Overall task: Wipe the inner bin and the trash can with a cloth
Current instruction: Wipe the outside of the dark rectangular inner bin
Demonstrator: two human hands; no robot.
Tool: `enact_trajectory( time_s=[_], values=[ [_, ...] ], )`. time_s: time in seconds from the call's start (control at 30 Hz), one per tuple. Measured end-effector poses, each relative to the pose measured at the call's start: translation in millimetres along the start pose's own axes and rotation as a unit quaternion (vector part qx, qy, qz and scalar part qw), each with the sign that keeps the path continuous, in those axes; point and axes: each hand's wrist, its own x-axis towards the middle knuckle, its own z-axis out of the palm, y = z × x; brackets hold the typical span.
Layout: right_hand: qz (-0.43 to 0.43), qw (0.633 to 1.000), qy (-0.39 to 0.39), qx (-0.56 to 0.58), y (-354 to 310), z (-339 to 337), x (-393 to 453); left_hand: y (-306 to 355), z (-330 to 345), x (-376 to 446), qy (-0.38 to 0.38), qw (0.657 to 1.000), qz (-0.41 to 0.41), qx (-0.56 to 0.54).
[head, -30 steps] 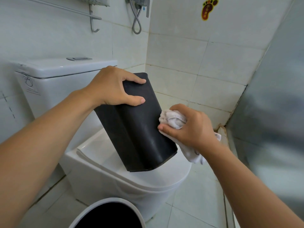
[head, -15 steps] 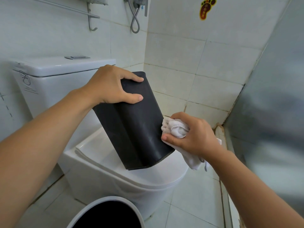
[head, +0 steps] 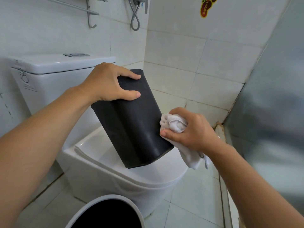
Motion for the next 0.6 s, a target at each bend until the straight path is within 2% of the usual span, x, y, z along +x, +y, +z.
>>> enact_trajectory(
  time_s=[0.17,0.3,0.37,0.43,0.6],
  values=[
    [-0.023,0.995,0.073,-0.065,-1,5,-1,6,3,-1,0.007,1.0,0.018,0.005],
    [0.016,0.986,0.161,-0.03,-18,14,16,13,7,2,0.0,0.999,0.043,0.032],
    [0.004,0.983,0.18,-0.039,-26,18,18,10,6,1,0.003,0.999,0.029,0.026],
    [-0.035,0.98,0.19,-0.052,-33,21,11,8,5,1,0.002,1.0,0.015,0.001],
    [-0.225,0.955,0.158,-0.113,-45,21,-7,18,8,1,-0.013,0.999,0.021,-0.034]
  ],
)
